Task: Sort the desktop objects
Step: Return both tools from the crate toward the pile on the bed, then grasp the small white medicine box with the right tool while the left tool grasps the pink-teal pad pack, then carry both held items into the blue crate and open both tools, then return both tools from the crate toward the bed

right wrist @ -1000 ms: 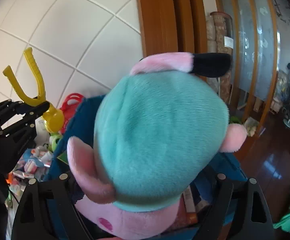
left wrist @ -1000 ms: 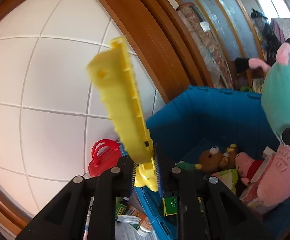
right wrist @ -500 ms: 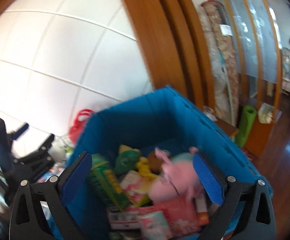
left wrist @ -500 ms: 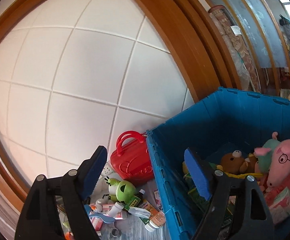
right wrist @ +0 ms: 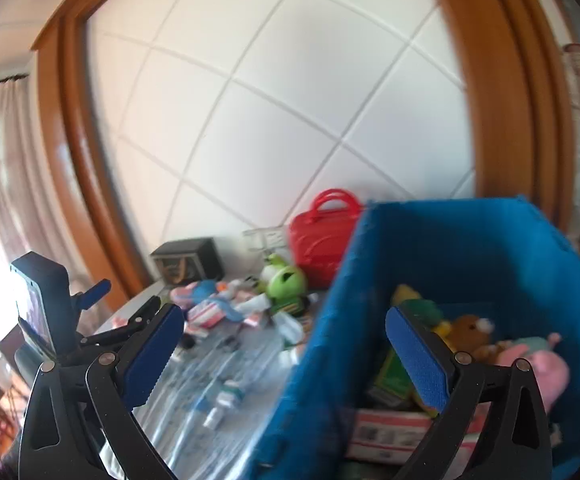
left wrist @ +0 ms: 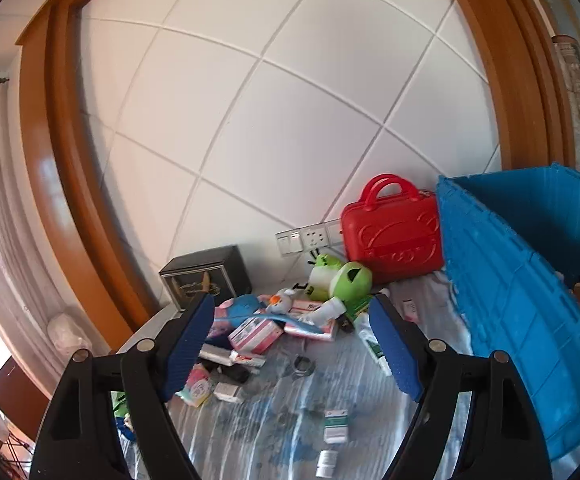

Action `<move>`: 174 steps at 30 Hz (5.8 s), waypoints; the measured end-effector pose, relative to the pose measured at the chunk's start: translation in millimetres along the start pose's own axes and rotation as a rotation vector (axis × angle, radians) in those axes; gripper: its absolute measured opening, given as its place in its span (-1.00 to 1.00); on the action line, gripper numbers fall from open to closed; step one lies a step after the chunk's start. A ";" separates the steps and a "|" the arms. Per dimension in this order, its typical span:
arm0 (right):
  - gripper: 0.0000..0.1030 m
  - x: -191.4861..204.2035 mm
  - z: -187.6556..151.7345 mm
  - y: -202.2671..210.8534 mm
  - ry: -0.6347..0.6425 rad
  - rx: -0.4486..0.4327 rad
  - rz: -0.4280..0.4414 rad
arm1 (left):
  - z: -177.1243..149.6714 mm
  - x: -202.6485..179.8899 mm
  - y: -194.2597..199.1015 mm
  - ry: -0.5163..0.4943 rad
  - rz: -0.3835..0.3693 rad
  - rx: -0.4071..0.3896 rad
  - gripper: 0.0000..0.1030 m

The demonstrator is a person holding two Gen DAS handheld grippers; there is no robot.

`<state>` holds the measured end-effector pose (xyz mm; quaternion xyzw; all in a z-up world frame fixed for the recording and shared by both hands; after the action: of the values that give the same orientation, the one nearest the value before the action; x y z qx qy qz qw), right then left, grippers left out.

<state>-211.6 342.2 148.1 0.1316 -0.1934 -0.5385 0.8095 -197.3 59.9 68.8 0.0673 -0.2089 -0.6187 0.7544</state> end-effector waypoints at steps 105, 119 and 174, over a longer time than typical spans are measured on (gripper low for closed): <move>-0.44 228.5 -82.0 -242.1 0.193 0.399 0.077 | -107.2 171.5 -170.7 -0.149 -0.417 0.201 -0.13; -0.43 62.3 8.8 -16.5 0.123 0.089 -0.193 | 42.3 -25.0 -39.0 -0.190 -0.647 -0.043 -0.13; 1.00 112.9 -25.4 -97.0 0.014 0.166 -0.011 | -111.0 172.2 -85.3 0.013 -0.071 0.237 0.55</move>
<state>-240.7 200.7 104.0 0.2033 -0.2309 -0.5241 0.7942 -204.9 -142.3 -22.3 0.1672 -0.2731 -0.6156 0.7200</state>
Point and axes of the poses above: each gripper's, at about its wrist camera, not at the fingertips, and y roughly against the way its jaws point, x to its left, z to its top, the point moved 1 cm from there along -y, roughly the way its jaws point, and after that the axes turned 6 degrees about -z, right-handed, at the moved point
